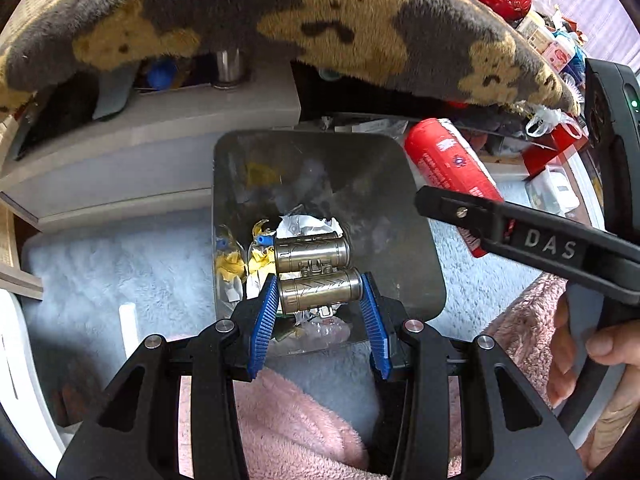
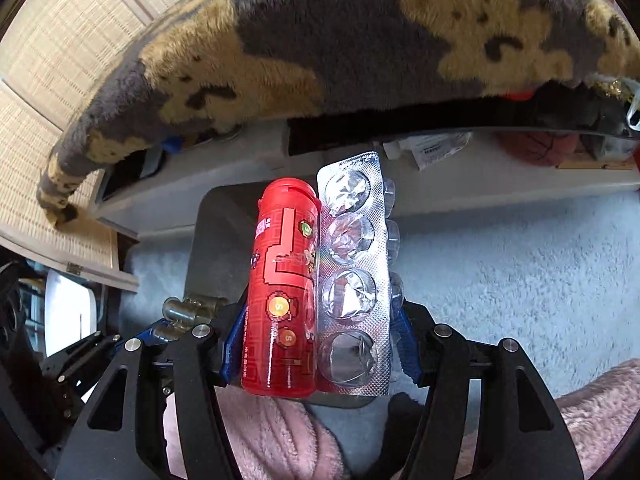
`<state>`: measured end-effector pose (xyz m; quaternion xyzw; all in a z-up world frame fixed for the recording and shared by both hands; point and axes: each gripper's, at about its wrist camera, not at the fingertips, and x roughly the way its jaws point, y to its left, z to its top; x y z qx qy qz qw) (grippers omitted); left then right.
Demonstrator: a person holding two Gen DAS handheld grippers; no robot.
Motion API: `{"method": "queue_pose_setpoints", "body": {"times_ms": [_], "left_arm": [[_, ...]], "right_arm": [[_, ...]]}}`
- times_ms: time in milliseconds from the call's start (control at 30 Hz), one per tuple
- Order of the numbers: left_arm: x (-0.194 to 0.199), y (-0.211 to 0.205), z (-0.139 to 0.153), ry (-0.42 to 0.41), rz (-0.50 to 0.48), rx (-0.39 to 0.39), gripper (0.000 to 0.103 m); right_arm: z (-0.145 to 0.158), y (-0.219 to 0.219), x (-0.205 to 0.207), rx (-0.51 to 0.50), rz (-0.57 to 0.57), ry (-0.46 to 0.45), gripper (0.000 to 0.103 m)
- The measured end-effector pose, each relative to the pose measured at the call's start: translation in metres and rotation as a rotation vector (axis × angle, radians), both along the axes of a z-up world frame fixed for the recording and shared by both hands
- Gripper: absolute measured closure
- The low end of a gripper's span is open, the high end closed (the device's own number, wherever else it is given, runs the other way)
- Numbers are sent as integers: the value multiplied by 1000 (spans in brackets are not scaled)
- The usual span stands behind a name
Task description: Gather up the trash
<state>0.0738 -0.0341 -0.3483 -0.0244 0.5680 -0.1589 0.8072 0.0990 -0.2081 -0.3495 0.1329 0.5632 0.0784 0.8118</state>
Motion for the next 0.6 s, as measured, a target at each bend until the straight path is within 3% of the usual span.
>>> {"method": "queue_pose_setpoints", "body": {"times_ms": [200,400,467,600], "left_arm": [[6,0,-8,13,-1,-1,64],[13,5,-9,22,15,-8,63],[15,6,-8,23,17,-12,58],[14,8,-3,8,23,-10,42]], "right_arm": [[-10,6,9,9,-1,34,41],[-8,6,16,19,-4,42,33],[-5,5,16,19,-6,37,22],[1,4,17,11,-5,28,18]]}}
